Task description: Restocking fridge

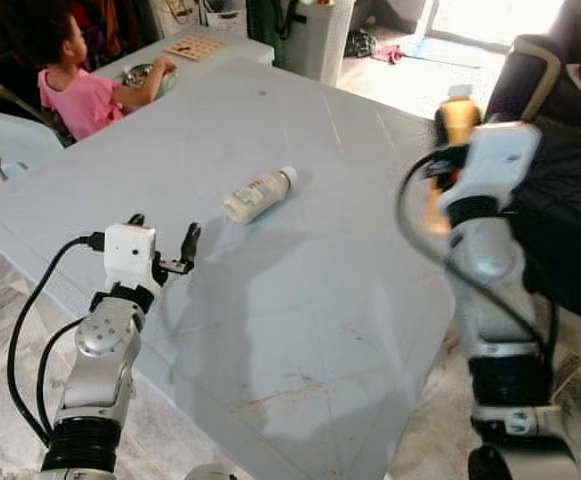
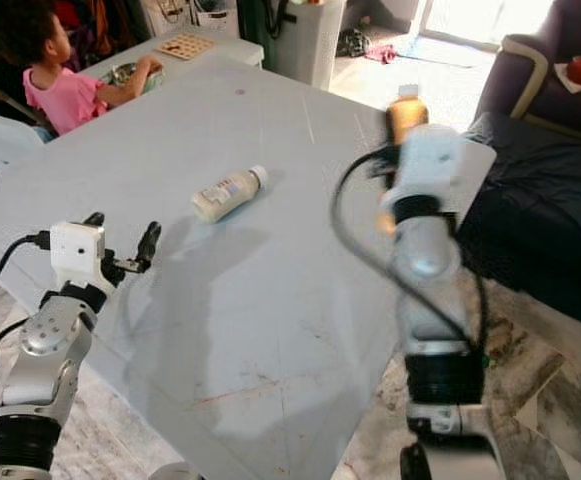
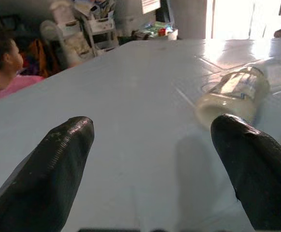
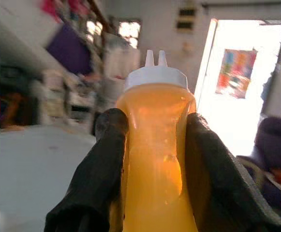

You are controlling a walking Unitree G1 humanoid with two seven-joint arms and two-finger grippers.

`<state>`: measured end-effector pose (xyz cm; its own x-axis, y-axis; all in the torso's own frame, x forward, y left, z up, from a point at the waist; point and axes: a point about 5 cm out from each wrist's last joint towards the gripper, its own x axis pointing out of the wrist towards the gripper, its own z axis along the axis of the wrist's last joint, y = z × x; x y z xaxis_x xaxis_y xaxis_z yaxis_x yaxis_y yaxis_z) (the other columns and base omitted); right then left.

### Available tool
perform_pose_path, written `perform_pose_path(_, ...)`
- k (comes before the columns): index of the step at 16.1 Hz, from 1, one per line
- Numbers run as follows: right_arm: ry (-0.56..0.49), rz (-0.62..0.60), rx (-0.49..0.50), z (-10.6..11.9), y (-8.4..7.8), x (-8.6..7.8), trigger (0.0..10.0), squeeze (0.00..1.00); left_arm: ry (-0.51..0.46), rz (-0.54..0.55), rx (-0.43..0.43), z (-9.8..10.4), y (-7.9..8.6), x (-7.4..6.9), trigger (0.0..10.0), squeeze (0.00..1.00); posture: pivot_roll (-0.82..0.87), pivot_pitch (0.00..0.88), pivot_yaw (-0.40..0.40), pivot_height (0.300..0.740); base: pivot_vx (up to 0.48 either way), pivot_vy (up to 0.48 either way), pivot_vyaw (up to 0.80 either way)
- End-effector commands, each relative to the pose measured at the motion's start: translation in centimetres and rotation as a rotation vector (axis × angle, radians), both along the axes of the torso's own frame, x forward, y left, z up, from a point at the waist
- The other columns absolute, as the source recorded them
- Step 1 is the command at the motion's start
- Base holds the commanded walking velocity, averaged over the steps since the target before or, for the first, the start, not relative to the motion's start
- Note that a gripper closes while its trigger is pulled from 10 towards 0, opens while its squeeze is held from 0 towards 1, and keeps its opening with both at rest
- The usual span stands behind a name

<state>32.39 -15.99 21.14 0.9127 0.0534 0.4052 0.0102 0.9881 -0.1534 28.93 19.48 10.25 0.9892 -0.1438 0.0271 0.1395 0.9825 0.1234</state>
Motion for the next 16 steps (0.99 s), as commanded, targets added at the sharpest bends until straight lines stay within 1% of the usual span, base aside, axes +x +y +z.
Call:
perform_pose_path(1, -0.047, 0.058, 0.013, 0.7, 0.9, -0.3, 10.0, 0.00, -0.006, 0.004, 0.009, 0.1, -0.1, 0.2, 10.0, 0.00, 0.03, 0.000, 0.016, 0.740, 0.000, 0.000, 0.00)
perform_pose_path(2, -0.043, 0.094, 0.036, 0.6, 1.4, -0.3, 10.0, 0.00, -0.002, -0.001, 0.007, 0.0, -0.3, 0.2, 10.0, 0.00, 0.03, 0.000, 0.017, 0.740, 0.000, 0.000, 0.00)
perform_pose_path(3, -0.029, 0.217, 0.099, 0.7, 3.1, -0.3, 10.0, 0.00, 0.010, -0.011, -0.001, -0.1, -0.6, 0.4, 10.0, 0.00, 0.03, 0.000, 0.017, 0.740, 0.000, 0.000, 0.00)
perform_pose_path(4, -0.015, 0.324, 0.170, 1.1, 4.3, -0.5, 10.0, 0.00, 0.019, -0.015, -0.014, -0.2, -0.7, 0.5, 10.0, 0.00, 0.03, 0.000, 0.018, 0.740, 0.000, 0.000, 0.00)
perform_pose_path(5, -0.014, 0.424, 0.210, 1.5, 5.4, -0.8, 10.0, 0.00, 0.025, -0.019, -0.037, -0.2, -0.8, 0.6, 10.0, 0.00, 0.03, 0.000, 0.018, 0.740, 0.000, 0.000, 0.00)
perform_pose_path(6, -0.018, 0.464, 0.218, 1.7, 5.8, -1.0, 10.0, 0.00, 0.027, -0.022, -0.049, -0.2, -0.9, 0.7, 10.0, 0.00, 0.03, 0.000, 0.018, 0.740, 0.000, 0.000, 0.00)
perform_pose_path(8, -0.018, 0.464, 0.218, 1.7, 5.8, -1.0, 10.0, 0.00, 0.027, -0.022, -0.049, -0.2, -0.9, 0.7, 10.0, 0.00, 0.03, 0.000, 0.018, 0.740, 0.000, 0.000, 0.00)
perform_pose_path(9, -0.018, 0.501, 0.227, 1.9, 6.2, -1.1, 10.0, 0.00, 0.029, -0.026, -0.058, -0.2, -0.9, 0.7, 10.0, 0.00, 0.03, 0.000, 0.015, 0.740, 0.000, 0.000, 0.00)
perform_pose_path(10, 0.060, 0.788, 0.159, 1.0, 8.0, -2.7, 10.0, 0.00, 0.066, -0.118, -0.141, 0.1, -1.6, 1.1, 10.0, 0.00, 0.04, 0.000, 0.009, 0.740, 0.000, 0.000, 0.00)
perform_pose_path(11, 0.097, 0.911, 0.112, 0.2, 8.6, -3.7, 10.0, 0.00, 0.090, -0.169, -0.200, 0.3, -1.9, 1.3, 10.0, 0.00, 0.04, 0.000, 0.009, 0.740, 0.000, 0.000, 0.00)
perform_pose_path(12, 0.110, 0.914, 0.085, -0.4, 8.4, -3.7, 10.0, 0.00, 0.100, -0.184, -0.228, 0.4, -2.1, 1.3, 10.0, 0.00, 0.04, 0.000, 0.009, 0.740, 0.000, 0.000, 0.00)
perform_pose_path(13, 0.143, 0.892, 0.048, -1.6, 7.7, -3.3, 10.0, 0.00, 0.138, -0.197, -0.254, 0.3, -2.6, 1.5, 10.0, 0.00, 0.04, 0.000, 0.009, 0.740, 0.000, 0.000, 0.00)
perform_pose_path(14, 0.152, 0.879, 0.027, -2.1, 7.4, -3.1, 10.0, 0.00, 0.149, -0.204, -0.255, 0.3, -2.8, 1.4, 10.0, 0.00, 0.04, 0.000, 0.009, 0.740, 0.000, 0.000, 0.00)
perform_pose_path(15, 0.151, 0.846, -0.006, -2.3, 7.0, -2.9, 10.0, 0.00, 0.147, -0.229, -0.224, 0.1, -3.2, 1.3, 10.0, 0.00, 0.04, 0.000, 0.009, 0.740, 0.000, 0.000, 0.00)
perform_pose_path(16, 0.128, 0.794, -0.027, -2.3, 6.7, -2.7, 10.0, 0.00, 0.145, -0.234, -0.222, 0.0, -3.3, 1.1, 10.0, 0.00, 0.04, 0.000, 0.010, 0.740, 0.000, 0.000, 0.00)
